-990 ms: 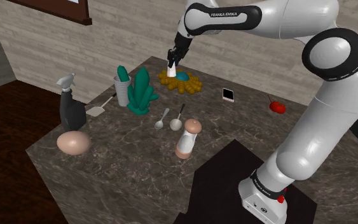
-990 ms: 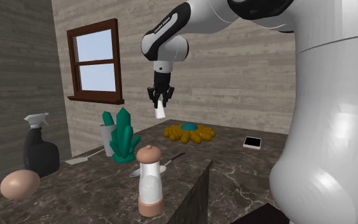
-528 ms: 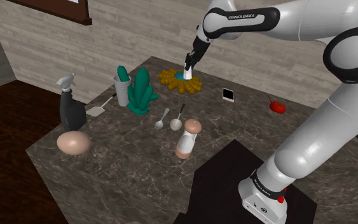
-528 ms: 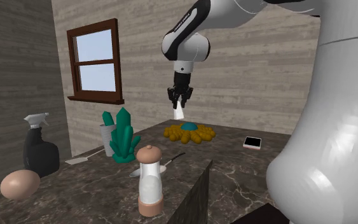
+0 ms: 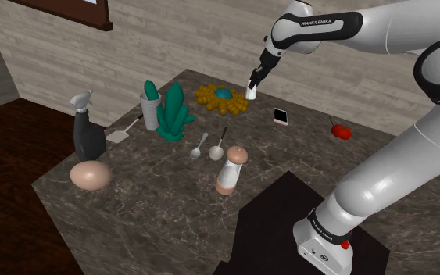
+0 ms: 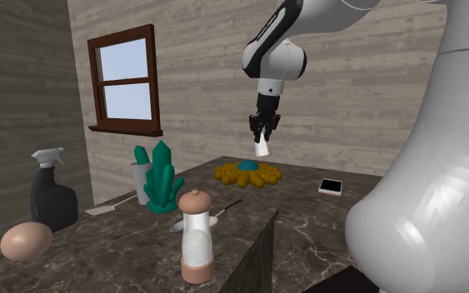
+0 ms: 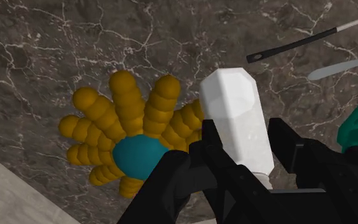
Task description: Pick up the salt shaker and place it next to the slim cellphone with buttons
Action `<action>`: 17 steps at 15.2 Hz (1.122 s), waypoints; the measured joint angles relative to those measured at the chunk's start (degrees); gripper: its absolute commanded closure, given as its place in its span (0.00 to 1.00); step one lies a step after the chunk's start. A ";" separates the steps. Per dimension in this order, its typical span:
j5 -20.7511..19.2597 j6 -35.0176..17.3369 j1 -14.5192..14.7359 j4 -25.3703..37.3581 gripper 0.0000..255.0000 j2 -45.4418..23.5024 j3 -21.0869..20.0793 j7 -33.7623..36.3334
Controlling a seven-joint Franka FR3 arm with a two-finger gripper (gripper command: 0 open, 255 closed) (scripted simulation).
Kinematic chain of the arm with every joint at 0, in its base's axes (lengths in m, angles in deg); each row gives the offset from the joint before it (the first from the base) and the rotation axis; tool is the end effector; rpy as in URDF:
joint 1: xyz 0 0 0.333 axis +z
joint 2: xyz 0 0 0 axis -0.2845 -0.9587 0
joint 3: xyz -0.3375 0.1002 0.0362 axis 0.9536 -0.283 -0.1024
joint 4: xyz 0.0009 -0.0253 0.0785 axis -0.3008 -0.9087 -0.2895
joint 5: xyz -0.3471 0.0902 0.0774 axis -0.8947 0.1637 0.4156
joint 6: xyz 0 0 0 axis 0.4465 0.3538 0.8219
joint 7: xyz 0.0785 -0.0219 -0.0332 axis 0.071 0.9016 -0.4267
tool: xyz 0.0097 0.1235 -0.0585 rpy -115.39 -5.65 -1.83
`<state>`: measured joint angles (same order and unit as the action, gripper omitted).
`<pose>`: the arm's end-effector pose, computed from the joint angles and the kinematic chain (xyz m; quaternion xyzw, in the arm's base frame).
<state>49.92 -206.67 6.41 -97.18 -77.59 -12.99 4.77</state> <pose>0.5051 -0.1230 0.5317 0.9901 0.0898 0.1078 0.0033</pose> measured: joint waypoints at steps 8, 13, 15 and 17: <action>0.92 1.24 -4.52 -3.03 1.00 3.47 6.41 -11.26; 1.63 2.55 -7.38 -2.11 1.00 3.15 10.93 -18.87; 1.95 2.85 -8.49 -1.81 1.00 2.82 12.67 -21.85; 2.39 3.14 -9.52 -1.23 1.00 2.20 14.34 -24.73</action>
<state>52.32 -203.53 -3.11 -98.40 -75.40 1.35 -19.95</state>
